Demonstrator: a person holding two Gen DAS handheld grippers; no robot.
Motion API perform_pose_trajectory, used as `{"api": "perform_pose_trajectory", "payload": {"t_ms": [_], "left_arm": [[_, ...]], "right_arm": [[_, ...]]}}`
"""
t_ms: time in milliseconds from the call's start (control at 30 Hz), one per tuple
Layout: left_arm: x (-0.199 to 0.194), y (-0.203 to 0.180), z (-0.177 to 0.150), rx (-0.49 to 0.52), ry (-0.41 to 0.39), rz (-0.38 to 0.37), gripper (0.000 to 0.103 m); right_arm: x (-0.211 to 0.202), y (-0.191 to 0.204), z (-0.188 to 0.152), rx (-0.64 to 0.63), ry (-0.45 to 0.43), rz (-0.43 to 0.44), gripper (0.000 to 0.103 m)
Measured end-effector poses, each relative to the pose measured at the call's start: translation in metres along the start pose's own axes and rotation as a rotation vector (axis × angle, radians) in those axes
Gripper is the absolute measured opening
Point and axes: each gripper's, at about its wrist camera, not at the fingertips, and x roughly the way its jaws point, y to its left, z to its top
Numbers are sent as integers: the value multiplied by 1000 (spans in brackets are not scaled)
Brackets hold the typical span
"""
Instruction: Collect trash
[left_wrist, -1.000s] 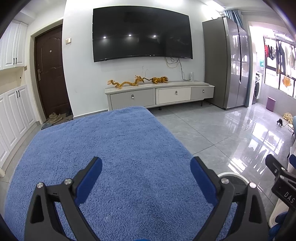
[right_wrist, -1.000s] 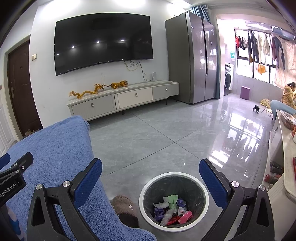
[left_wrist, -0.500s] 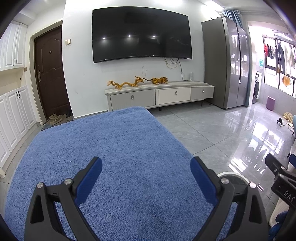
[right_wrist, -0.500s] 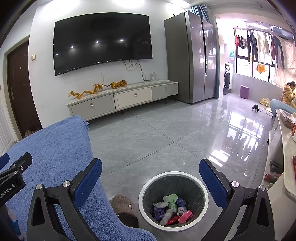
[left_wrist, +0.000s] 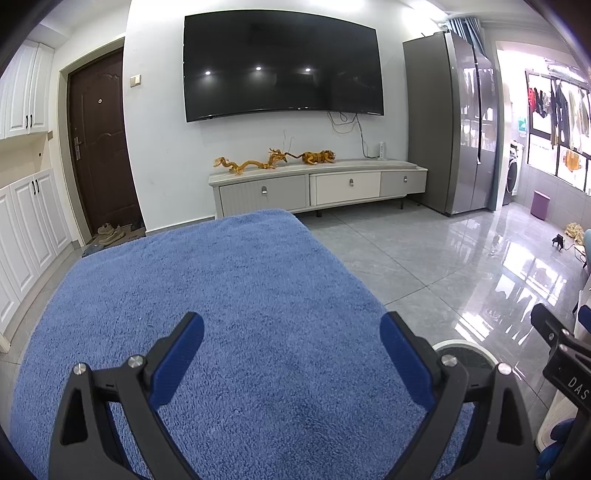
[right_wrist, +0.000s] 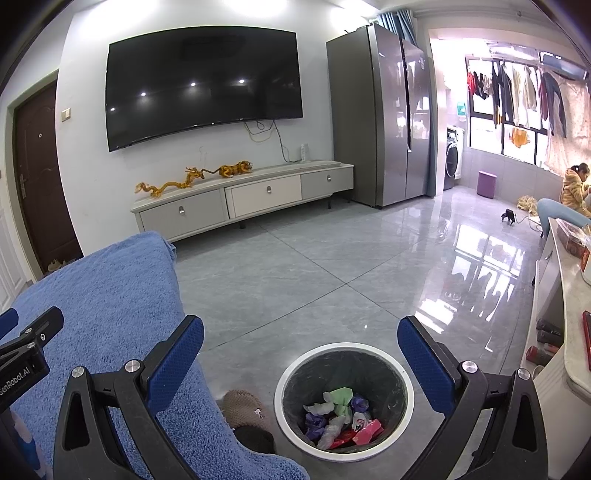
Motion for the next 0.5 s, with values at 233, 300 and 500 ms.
{"api": "perform_pose_trajectory", "payload": {"t_ms": [233, 300, 500], "left_arm": [[2, 2, -1, -3, 7, 1, 97], [4, 4, 0, -5, 9, 1, 97], [4, 5, -2, -6, 9, -1, 97]], "right_arm": [[1, 0, 1, -1, 0, 2, 103], [1, 0, 1, -1, 1, 1, 103], [3, -1, 0, -3, 3, -1, 102]]}}
